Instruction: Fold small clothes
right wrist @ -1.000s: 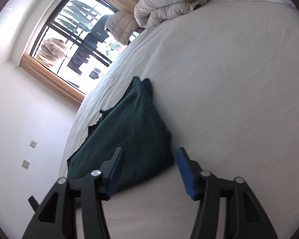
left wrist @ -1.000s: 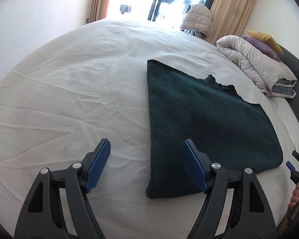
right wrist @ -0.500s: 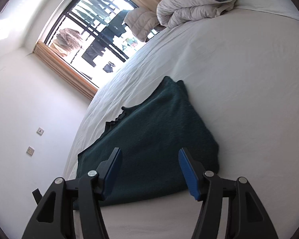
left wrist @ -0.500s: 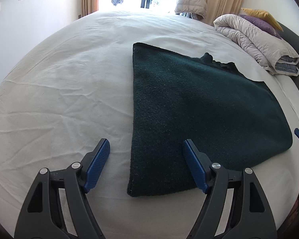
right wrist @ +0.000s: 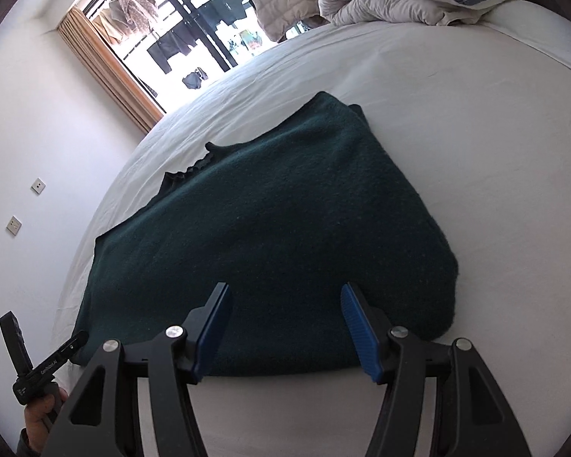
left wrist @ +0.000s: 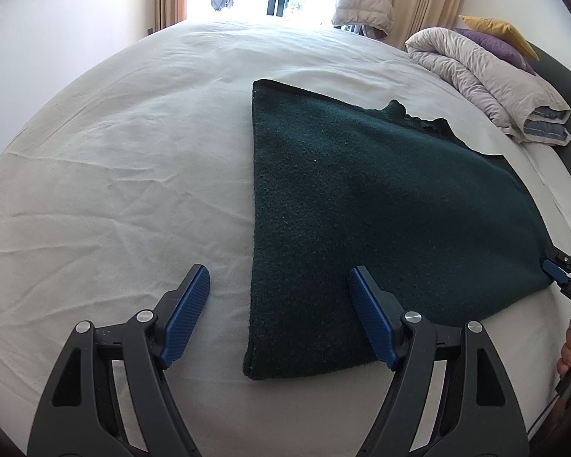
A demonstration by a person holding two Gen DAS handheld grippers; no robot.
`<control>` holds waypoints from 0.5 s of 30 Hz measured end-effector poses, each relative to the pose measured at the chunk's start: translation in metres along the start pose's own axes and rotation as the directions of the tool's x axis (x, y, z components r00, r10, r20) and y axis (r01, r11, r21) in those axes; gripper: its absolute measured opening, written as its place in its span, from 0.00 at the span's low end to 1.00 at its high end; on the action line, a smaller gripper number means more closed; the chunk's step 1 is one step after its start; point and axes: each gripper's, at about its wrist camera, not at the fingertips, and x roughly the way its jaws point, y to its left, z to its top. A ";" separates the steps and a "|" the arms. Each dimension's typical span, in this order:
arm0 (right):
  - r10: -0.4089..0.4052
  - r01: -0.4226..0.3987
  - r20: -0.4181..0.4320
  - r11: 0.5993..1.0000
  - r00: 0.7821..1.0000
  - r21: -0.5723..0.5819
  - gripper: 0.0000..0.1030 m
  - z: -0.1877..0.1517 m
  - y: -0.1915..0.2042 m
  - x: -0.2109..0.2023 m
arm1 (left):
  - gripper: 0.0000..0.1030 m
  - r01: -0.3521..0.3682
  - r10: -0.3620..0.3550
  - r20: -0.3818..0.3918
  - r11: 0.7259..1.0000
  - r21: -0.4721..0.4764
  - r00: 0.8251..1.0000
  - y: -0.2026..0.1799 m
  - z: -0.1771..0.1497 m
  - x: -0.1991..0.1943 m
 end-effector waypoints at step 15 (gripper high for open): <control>0.122 -0.117 0.015 0.978 0.992 -0.175 0.58 0.012 0.080 -0.008 | 0.73 0.160 -0.153 0.048 0.963 -0.216 0.987 0.030 -0.009 -0.020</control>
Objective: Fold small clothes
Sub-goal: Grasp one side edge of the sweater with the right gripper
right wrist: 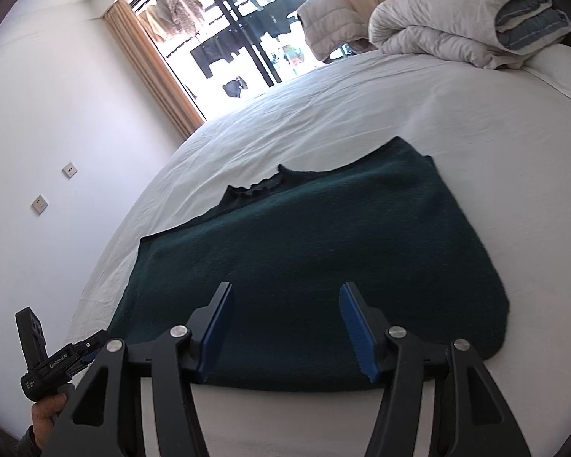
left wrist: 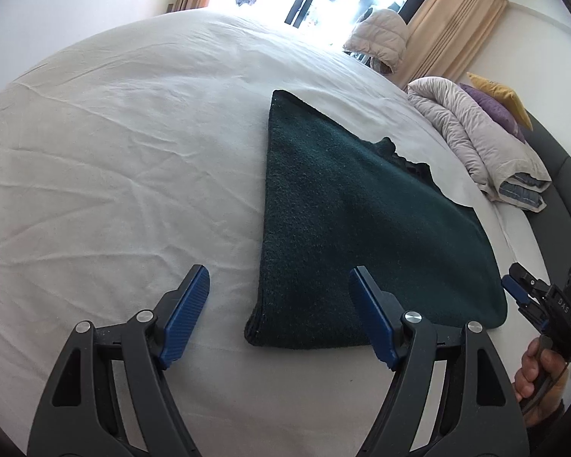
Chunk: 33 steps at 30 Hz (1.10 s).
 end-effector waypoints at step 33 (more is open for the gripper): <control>0.104 -0.103 -0.101 0.995 0.989 0.014 0.42 0.026 0.037 0.060 | 0.69 0.295 -0.325 0.046 0.778 -0.554 0.945 0.019 -0.004 0.026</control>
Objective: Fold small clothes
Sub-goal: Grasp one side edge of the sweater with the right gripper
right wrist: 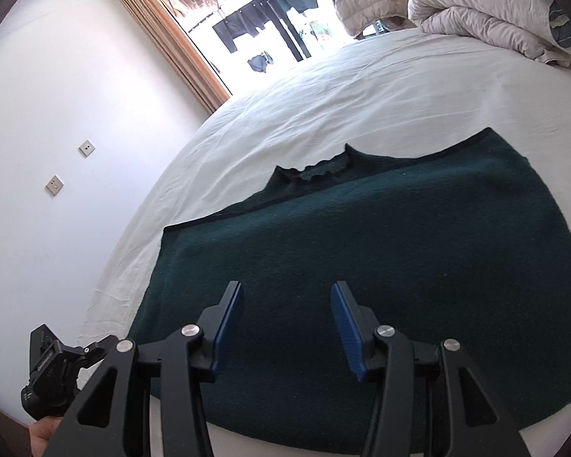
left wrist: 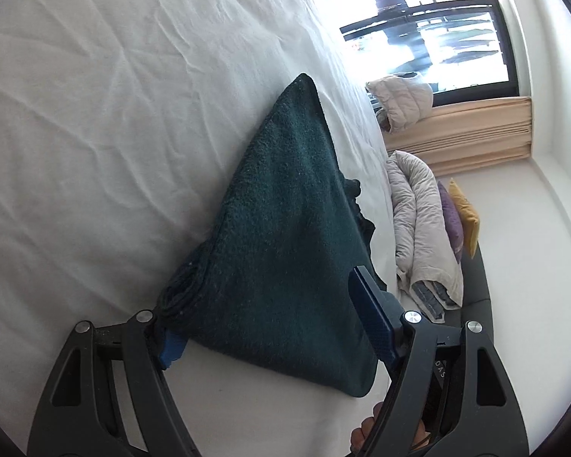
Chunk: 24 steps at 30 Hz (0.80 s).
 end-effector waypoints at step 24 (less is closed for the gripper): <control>0.029 -0.015 -0.183 0.997 0.983 0.076 0.00 -0.002 -0.026 0.078 | 0.07 -0.083 0.036 0.127 0.920 0.382 0.991 -0.096 -0.005 0.020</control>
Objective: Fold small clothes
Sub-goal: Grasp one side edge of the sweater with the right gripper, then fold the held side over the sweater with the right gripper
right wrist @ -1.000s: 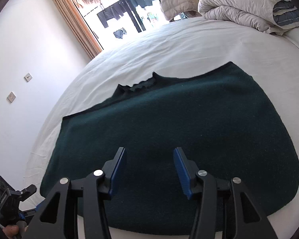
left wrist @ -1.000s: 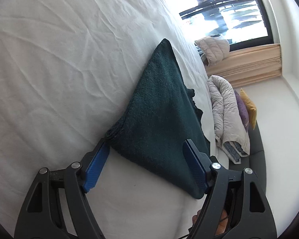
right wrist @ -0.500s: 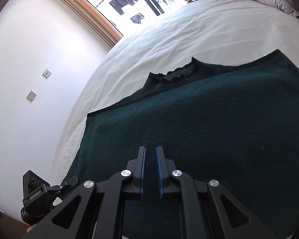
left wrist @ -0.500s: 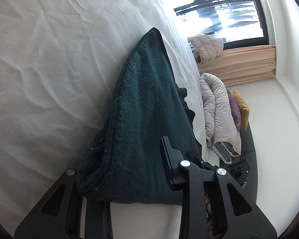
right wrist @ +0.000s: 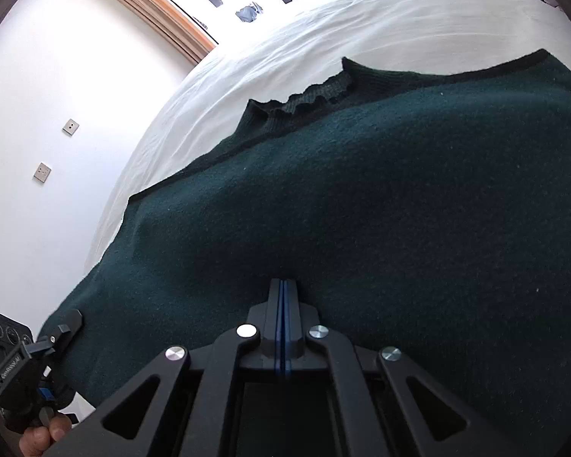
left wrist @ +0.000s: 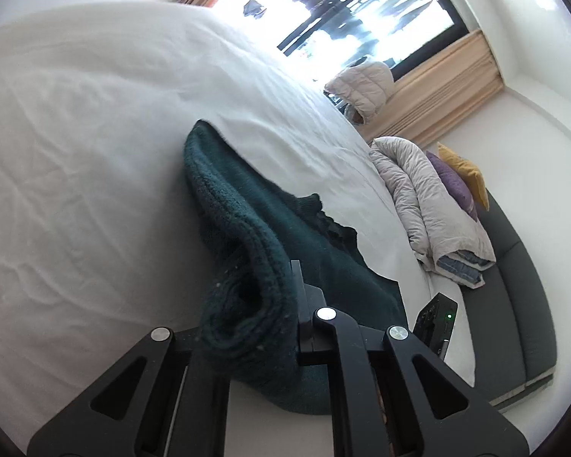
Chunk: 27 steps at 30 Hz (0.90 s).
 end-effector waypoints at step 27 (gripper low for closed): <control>0.326 -0.327 0.051 0.903 0.944 0.278 0.77 0.051 -0.099 -0.081 | 0.07 -0.006 0.112 -0.057 0.491 0.871 0.992 -0.188 -0.176 0.114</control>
